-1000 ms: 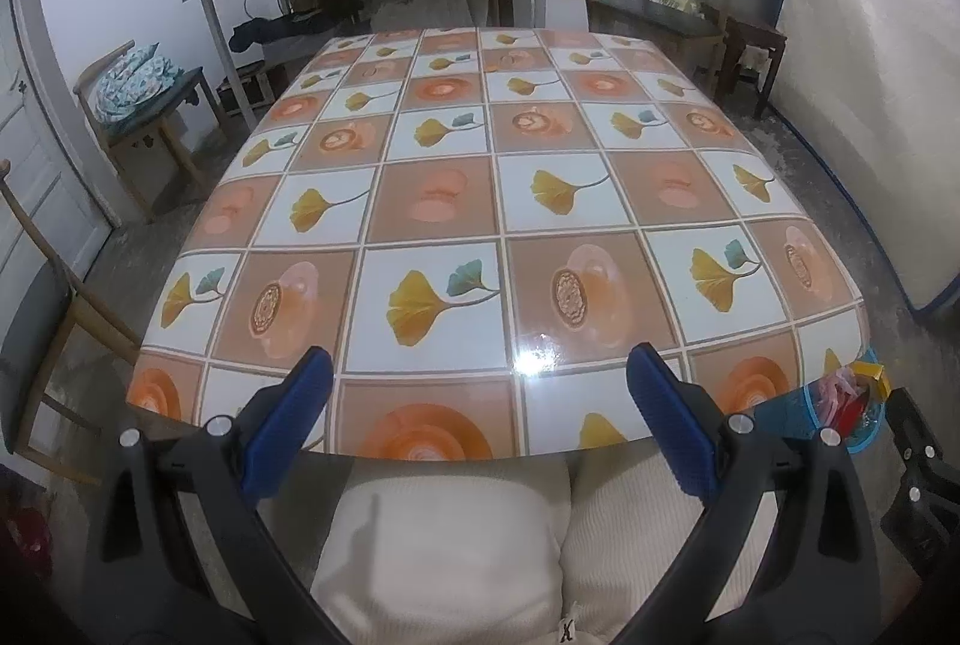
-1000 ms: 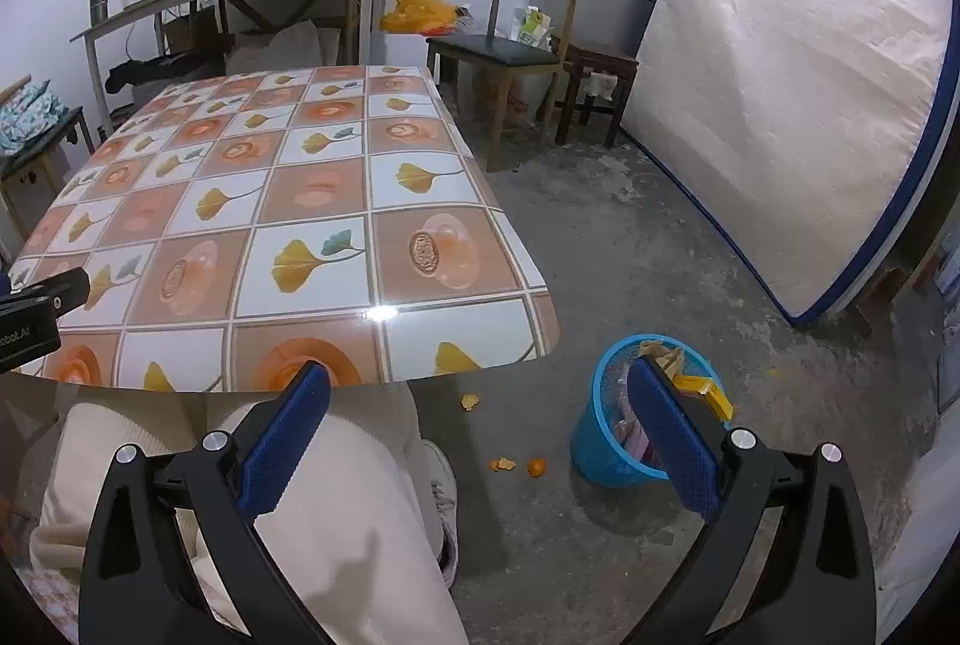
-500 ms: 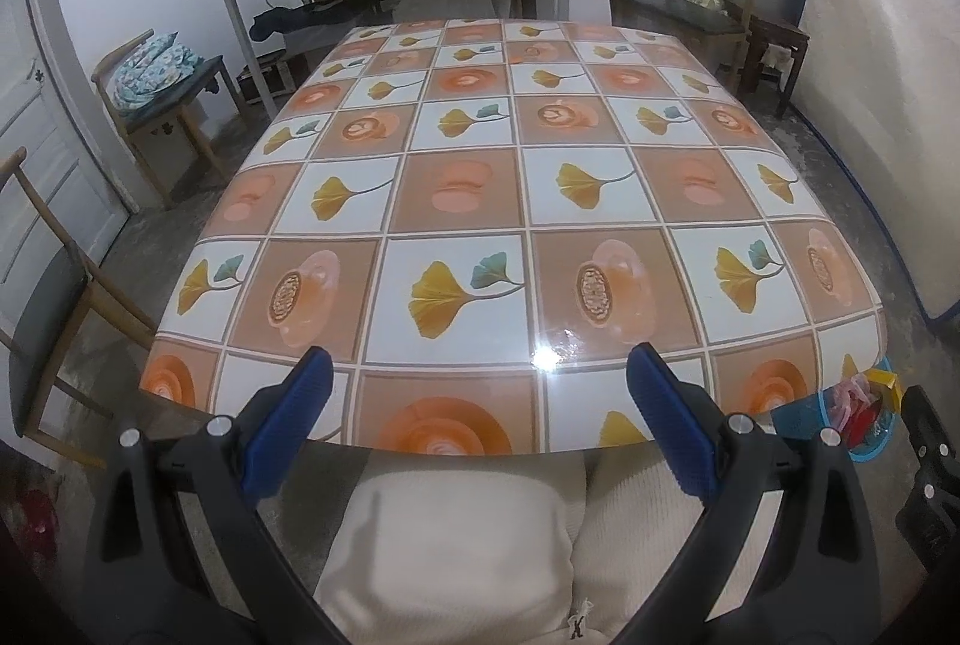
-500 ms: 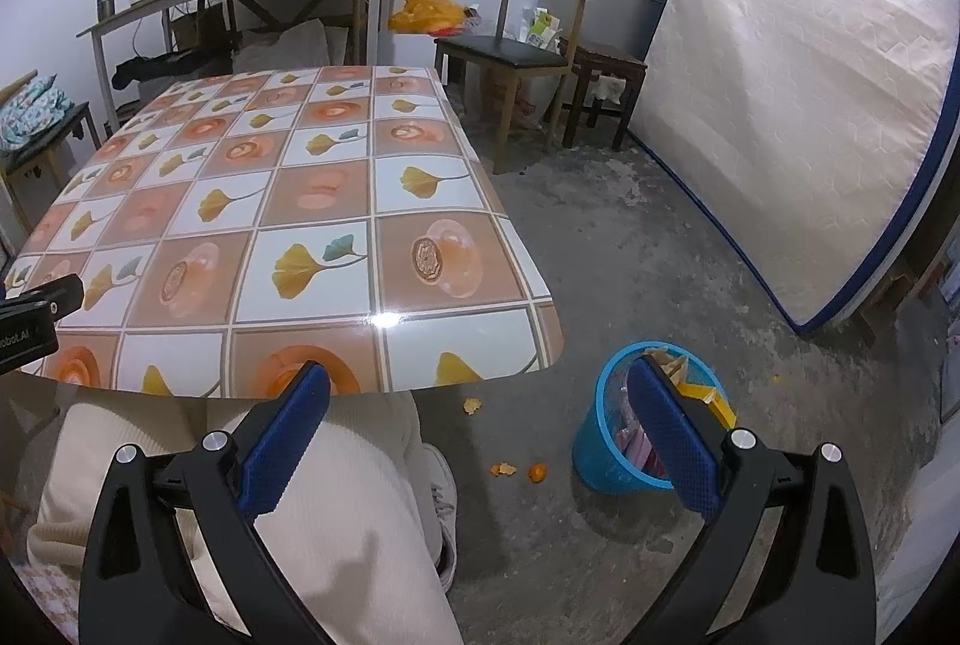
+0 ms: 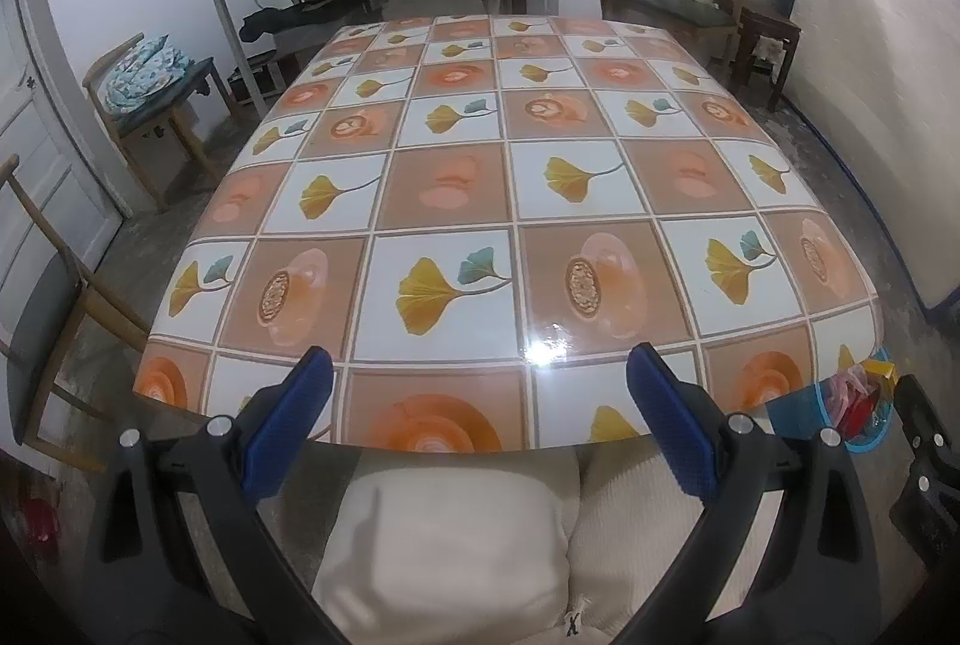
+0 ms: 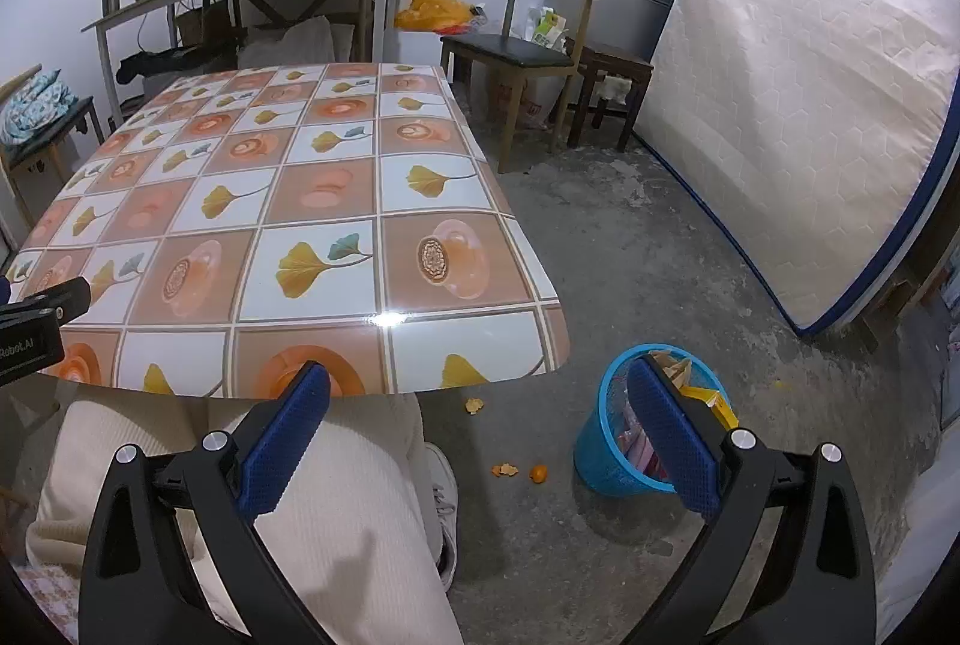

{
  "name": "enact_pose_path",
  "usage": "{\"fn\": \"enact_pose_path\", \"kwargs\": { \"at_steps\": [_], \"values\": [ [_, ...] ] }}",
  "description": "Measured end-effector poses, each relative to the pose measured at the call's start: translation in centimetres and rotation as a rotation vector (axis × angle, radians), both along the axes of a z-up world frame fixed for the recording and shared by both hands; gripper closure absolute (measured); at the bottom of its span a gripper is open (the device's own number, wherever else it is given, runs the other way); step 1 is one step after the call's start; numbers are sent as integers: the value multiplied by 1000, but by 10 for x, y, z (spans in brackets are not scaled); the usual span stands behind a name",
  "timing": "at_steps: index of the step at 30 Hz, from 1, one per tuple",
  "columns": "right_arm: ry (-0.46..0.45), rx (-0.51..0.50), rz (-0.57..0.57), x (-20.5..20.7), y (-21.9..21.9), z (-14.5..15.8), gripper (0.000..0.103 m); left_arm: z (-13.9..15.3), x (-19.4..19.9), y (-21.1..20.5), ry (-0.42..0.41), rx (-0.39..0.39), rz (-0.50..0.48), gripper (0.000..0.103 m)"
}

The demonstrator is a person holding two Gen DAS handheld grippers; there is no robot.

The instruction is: Collect trash

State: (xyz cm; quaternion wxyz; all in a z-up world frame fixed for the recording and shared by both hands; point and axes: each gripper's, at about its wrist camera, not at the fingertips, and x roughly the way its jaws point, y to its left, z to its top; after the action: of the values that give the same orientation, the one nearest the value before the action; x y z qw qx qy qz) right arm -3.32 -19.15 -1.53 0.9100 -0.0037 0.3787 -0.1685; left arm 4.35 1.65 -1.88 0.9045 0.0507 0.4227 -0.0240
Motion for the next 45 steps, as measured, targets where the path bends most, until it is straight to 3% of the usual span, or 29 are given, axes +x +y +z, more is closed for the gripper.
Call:
{"fn": "enact_pose_path", "kwargs": {
  "at_steps": [10, 45],
  "values": [
    [-1, -4, 1, 1, -1, 1, 6, 2, -6, -9, -6, 0, -53, 9],
    [-13, -9, 6, -1, 0, 7, 6, 2, -5, -5, -1, -2, -51, 9]
  ]
}}
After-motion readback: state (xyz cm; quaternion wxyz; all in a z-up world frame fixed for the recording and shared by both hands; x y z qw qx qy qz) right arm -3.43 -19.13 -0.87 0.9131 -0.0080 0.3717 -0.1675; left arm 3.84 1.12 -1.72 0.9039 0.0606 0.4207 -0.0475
